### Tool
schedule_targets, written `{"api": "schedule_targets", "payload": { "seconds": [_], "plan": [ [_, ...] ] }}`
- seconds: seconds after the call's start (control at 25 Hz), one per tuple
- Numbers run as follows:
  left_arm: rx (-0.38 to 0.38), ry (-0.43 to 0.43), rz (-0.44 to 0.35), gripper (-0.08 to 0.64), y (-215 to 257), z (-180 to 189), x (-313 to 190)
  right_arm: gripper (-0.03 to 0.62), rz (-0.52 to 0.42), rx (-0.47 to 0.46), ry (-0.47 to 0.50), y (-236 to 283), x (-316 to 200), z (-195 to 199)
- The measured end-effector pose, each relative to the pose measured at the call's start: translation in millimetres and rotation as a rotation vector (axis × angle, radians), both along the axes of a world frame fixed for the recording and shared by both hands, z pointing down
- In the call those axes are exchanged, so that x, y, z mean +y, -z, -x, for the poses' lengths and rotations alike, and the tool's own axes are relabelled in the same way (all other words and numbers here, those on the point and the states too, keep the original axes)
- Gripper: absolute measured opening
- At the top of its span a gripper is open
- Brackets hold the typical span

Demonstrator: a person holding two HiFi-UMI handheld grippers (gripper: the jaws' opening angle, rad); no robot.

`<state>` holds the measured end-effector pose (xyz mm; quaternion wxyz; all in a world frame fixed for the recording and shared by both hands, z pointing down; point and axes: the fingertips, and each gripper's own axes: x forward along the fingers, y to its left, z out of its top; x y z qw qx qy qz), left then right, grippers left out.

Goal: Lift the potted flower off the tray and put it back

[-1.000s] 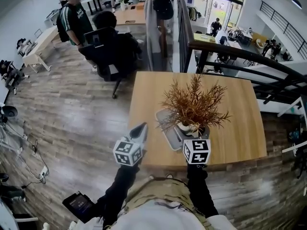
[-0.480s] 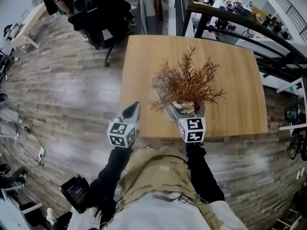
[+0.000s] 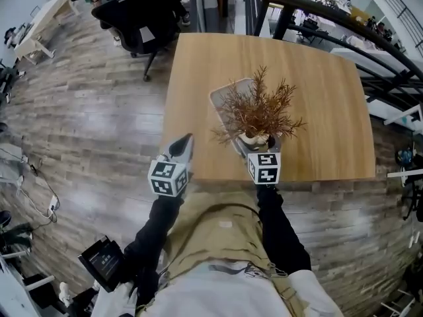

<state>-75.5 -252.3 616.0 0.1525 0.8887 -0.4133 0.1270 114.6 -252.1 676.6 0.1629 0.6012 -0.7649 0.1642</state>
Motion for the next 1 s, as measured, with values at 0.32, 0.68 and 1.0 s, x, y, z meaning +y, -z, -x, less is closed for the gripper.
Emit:
{"api": "schedule_targets", "payload": {
  "seconds": [0.32, 0.68, 1.0],
  "plan": [
    [-0.003, -0.004, -0.029, 0.0, -39, -12, -16, 0.491, 0.047, -0.016, -0.021, -87, -6, -15],
    [0.005, -0.024, -0.053, 0.0, -40, -14, -15, 0.491, 0.005, -0.034, -0.046, -95, -13, -10],
    [0.0, -0.028, -0.044, 0.0, -39, -19, -16, 0.491, 0.021, -0.016, -0.051, -99, -20, -12]
  ]
}}
